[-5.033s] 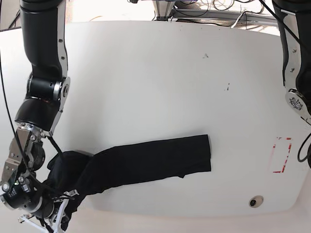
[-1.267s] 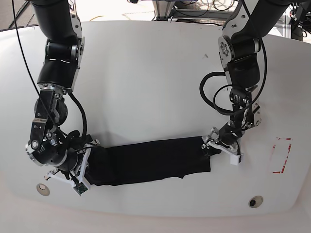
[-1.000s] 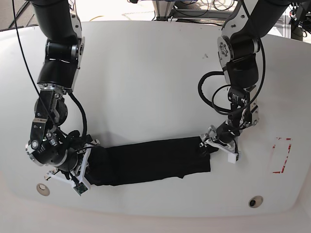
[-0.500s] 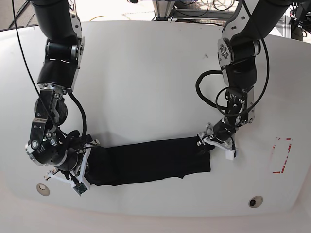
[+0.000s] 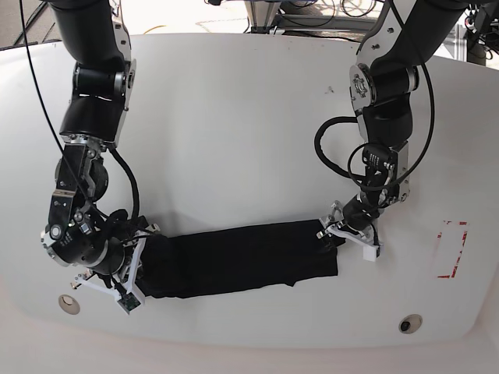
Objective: Layout the t-shirt on the table in an organized manner, then fold the t-shirt properly
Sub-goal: 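Hold both ends of the folded shirt strip with both grippers, then lift the shirt strip with both grippers and swing it across the table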
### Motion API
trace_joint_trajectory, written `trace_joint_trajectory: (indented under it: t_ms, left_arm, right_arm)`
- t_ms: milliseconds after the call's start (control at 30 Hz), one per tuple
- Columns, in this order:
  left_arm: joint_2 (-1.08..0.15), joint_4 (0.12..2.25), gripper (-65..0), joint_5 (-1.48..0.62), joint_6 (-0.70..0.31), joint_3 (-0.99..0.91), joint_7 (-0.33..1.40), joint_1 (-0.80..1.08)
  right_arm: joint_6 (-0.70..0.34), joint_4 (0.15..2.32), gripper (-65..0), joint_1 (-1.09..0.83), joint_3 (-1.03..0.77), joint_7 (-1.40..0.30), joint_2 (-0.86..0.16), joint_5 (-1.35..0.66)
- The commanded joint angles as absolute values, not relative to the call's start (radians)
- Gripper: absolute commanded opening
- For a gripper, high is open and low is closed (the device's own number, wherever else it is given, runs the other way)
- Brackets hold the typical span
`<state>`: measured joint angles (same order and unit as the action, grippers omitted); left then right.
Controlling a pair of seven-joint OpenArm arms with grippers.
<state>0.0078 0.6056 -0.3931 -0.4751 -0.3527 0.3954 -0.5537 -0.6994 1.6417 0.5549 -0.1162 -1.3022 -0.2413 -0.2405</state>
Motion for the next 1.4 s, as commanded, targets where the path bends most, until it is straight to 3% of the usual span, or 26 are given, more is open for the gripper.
trace_joint_trajectory:
  t_ms: [0,100,300,500,1000,1367]
  left_arm:
    - [0.005,0.622,-37.6,-0.407,-0.490,-0.352,0.380,-0.582]
    - [0.007,0.622,-41.5,-0.407,-0.490,-0.352,0.378,-0.582]
    - [0.008,0.622,-60.0,-0.406,-0.490,-0.349,0.338,-0.581]
    - [0.012,0.625,-64.9,-0.409,-0.492,-0.349,0.337,-0.579]
    - [0.005,1.023,-65.0,-0.409,-0.526,-0.369,0.516,-0.509]
    - [-0.067,1.259,-64.9,-0.409,-0.524,-0.449,0.648,-0.524]
  right_arm:
    - [-0.698,1.659,-65.0,0.587,-0.119,-1.282,-0.251,-0.243]
    - [-0.698,1.659,-65.0,0.587,-0.119,-1.282,-0.251,-0.243]
    - [-0.698,1.659,-65.0,0.587,-0.119,-1.282,-0.251,-0.243]
    - [-0.698,1.659,-65.0,0.587,-0.119,-1.282,-0.251,-0.243]
    - [-0.698,1.670,-65.0,0.618,-0.119,-1.280,-0.286,-0.243]
    - [-0.698,1.705,-65.0,0.711,-0.117,-1.288,-0.314,-0.243]
